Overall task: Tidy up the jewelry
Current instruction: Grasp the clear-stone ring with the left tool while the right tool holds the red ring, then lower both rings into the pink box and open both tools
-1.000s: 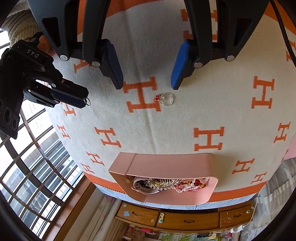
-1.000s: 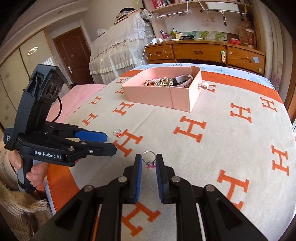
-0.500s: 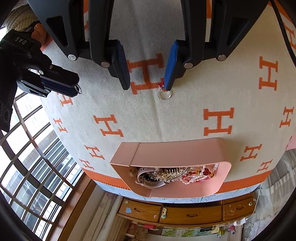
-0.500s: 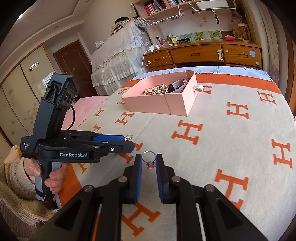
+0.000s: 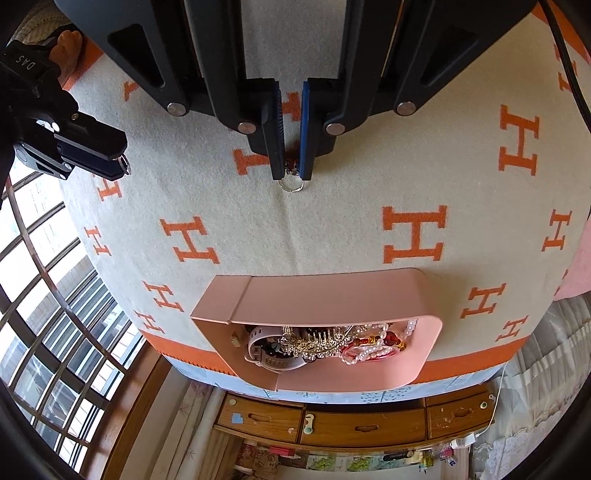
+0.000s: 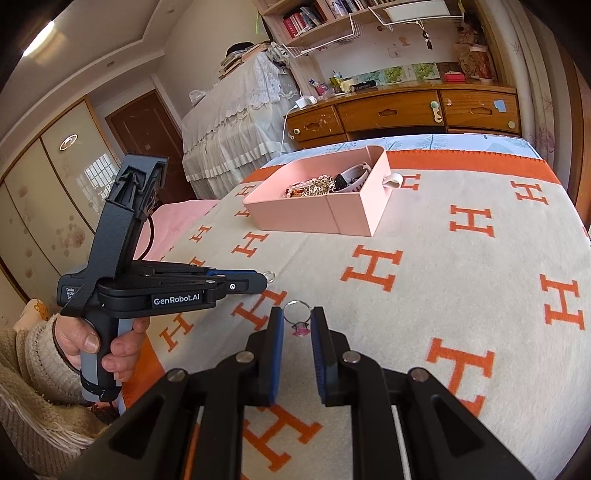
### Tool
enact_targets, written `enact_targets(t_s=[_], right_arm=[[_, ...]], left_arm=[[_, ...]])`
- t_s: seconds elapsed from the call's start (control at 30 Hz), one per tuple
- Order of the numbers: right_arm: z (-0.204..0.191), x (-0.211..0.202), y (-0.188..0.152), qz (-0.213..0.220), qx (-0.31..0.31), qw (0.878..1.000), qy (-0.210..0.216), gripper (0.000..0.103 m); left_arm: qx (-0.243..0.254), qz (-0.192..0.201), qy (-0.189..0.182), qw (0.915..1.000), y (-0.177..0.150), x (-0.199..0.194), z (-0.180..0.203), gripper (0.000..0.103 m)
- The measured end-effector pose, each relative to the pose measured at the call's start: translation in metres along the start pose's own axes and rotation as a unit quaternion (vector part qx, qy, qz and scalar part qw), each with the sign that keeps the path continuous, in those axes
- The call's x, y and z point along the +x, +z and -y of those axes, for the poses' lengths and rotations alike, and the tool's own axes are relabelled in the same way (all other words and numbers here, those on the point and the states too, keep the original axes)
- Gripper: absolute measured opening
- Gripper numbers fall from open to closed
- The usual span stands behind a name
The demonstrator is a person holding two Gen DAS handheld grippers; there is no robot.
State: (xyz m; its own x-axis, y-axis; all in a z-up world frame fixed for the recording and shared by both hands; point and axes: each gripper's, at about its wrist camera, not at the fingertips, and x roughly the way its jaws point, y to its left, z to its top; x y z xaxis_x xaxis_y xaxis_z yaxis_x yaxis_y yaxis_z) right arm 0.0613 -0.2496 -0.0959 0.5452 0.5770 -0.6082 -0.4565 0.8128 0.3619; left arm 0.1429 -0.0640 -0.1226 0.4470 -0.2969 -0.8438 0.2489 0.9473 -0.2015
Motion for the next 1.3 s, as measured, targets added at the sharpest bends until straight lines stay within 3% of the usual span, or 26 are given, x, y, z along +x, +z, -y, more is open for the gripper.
enact_targets(t_s=[0.27, 0.53, 0.7, 0.87, 0.97, 1.03, 1.17, 1.23, 1.3], right_arm=[[-0.022, -0.001, 0.027, -0.002, -0.011, 1.000, -0.014, 0.015], [-0.023, 0.005, 0.117, 0.025, 0.033, 0.998, -0.048, 0.015], [-0.007, 0.036, 0.165, 0.017, 0.072, 0.993, -0.088, 0.015], [0.012, 0.076, 0.181, -0.013, 0.095, 0.989, -0.116, 0.016], [0.021, 0.091, 0.179, -0.036, 0.117, 0.985, -0.118, 0.016], [0.022, 0.094, 0.175, -0.040, 0.126, 0.984, -0.118, 0.016], [0.018, 0.090, 0.170, -0.035, 0.127, 0.984, -0.121, 0.016], [0.016, 0.084, 0.169, -0.030, 0.128, 0.984, -0.120, 0.016], [0.011, 0.077, 0.168, -0.024, 0.126, 0.984, -0.121, 0.016]], left_arm=[[0.011, 0.033, -0.005, 0.9994, 0.009, -0.036, 0.000, 0.005], [0.017, 0.083, 0.015, 0.9963, 0.074, -0.076, -0.016, 0.005], [0.005, 0.088, 0.016, 0.9960, 0.118, -0.070, -0.028, 0.005], [-0.002, 0.080, 0.027, 0.9965, 0.139, -0.045, -0.036, 0.006], [-0.001, 0.066, 0.027, 0.9974, 0.140, -0.030, -0.038, 0.030], [-0.003, 0.068, 0.026, 0.9973, 0.139, -0.027, -0.040, 0.064], [-0.003, 0.085, 0.033, 0.9959, 0.135, -0.035, -0.045, 0.075], [-0.005, 0.091, 0.041, 0.9950, 0.133, -0.043, -0.045, 0.088], [-0.005, 0.103, 0.058, 0.9929, 0.129, -0.053, -0.045, 0.092]])
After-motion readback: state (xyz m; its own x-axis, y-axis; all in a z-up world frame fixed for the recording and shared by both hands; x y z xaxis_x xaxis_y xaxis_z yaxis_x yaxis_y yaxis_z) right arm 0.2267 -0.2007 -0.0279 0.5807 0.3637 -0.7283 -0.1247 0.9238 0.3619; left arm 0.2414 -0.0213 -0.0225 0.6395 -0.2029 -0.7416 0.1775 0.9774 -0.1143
